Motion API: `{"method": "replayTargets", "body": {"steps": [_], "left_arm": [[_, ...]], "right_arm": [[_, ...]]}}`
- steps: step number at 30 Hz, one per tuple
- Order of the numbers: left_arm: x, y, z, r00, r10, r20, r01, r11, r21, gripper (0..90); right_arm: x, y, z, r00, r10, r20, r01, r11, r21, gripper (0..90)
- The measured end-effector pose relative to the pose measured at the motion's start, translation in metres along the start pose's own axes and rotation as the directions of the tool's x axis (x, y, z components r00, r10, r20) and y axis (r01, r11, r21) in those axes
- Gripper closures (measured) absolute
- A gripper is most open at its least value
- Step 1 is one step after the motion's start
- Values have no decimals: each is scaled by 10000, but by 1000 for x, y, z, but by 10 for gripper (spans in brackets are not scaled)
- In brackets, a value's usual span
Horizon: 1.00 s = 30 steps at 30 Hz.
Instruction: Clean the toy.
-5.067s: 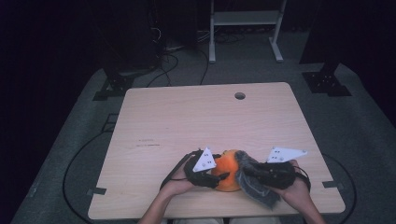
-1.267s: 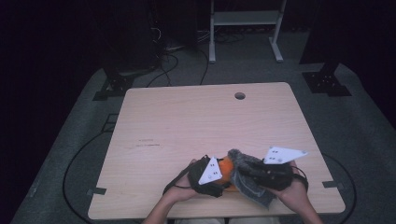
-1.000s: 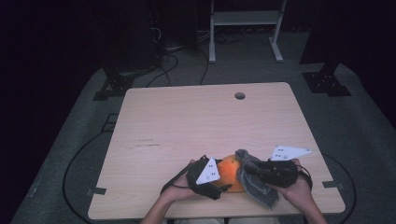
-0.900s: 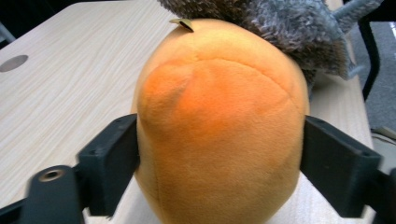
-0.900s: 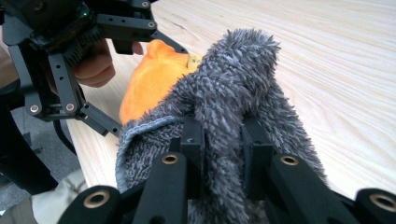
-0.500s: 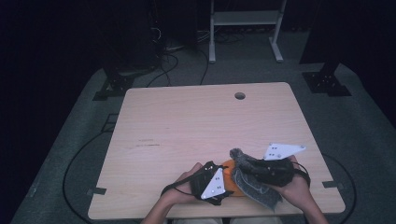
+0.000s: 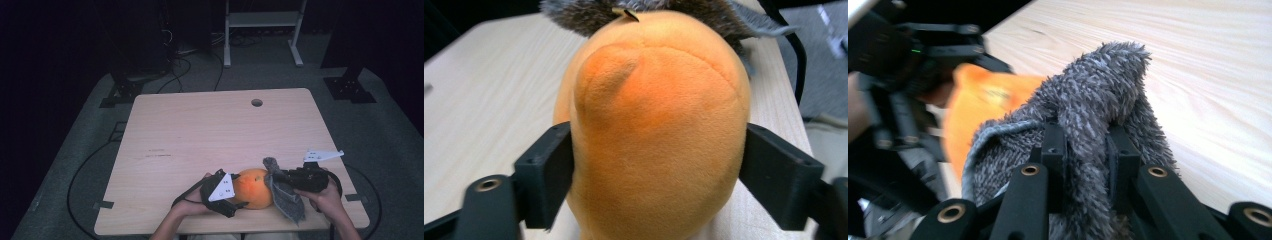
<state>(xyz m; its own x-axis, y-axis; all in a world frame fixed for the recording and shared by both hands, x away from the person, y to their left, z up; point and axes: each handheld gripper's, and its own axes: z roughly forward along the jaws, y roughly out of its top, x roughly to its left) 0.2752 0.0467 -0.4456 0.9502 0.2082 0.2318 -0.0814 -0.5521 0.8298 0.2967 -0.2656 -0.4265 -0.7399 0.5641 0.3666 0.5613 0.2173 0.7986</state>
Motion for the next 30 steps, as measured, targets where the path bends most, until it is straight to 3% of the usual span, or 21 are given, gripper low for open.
{"method": "replayTargets", "body": {"steps": [1, 3, 5, 12, 13, 14, 16, 17, 19, 21, 24, 26, 27, 28, 29, 30], "left_arm": [[4, -3, 0, 9992, -399, -14, 399, 9991, 130, 152], [5, -4, 1, 9987, -506, -102, 509, 9982, 301, 132], [5, -7, 2, 9992, -377, -117, 382, 9983, 447, 115], [5, -7, 2, 9993, -349, -135, 355, 9983, 462, 125], [6, -8, 1, 9990, -422, -119, 428, 9977, 526, 127], [6, -9, 1, 9990, -442, -62, 445, 9975, 551, 126], [6, -10, 1, 9990, -450, -30, 451, 9974, 559, 124], [8, -11, 1, 9984, -559, -10, 558, 9969, 558, 122], [8, -11, 2, 9985, -548, -3, 547, 9970, 538, 120], [8, -11, 2, 9989, -473, -6, 473, 9974, 544, 123], [7, -10, 1, 9992, -399, -53, 401, 9981, 477, 170], [7, -7, 0, 9983, -551, -181, 559, 9975, 431, 212], [8, -6, -1, 9981, -587, -201, 595, 9974, 401, 212], [9, -4, -2, 9975, -660, -266, 665, 9976, 203, 232], [9, -2, -2, 9954, -881, -384, 873, 9960, -212, 276], [9, -2, -2, 9954, -881, -384, 873, 9960, -212, 288]], "right_arm": [[-3, -2, 0, 9998, 79, 205, -80, 10000, 38, 741], [-6, -4, 0, 9990, 192, 397, -196, 9998, 93, 742], [-11, -8, 2, 9970, 497, 591, -505, 9986, 128, 742], [-17, -16, 5, 9928, 740, 942, -803, 9947, 646, 741], [-19, -18, 6, 9889, 676, 1321, -812, 9916, 1005, 741], [-19, -18, 5, 9869, 679, 1466, -829, 9917, 987, 741], [-17, -16, 2, 9873, 558, 1490, -681, 9946, 788, 741], [-10, -9, -3, 9887, 339, 1461, -382, 9989, 268, 740], [-2, -3, -6, 9950, 169, 984, -152, 9997, -179, 739], [2, -4, 2, 9952, -113, 974, 95, 9998, 183, 739], [-3, -8, 7, 9966, 82, 824, -112, 9993, 369, 738], [-10, -10, 6, 9948, 264, 987, -314, 9983, 492, 738], [-11, -12, 4, 9894, 112, 1448, -231, 9965, 807, 738], [-11, -13, 3, 9874, 89, 1581, -230, 9959, 874, 738], [-9, -12, -3, 9872, 25, 1598, -125, 9980, 619, 738], [-9, -12, -3, 9872, 25, 1598, -125, 9980, 619, 738]]}}
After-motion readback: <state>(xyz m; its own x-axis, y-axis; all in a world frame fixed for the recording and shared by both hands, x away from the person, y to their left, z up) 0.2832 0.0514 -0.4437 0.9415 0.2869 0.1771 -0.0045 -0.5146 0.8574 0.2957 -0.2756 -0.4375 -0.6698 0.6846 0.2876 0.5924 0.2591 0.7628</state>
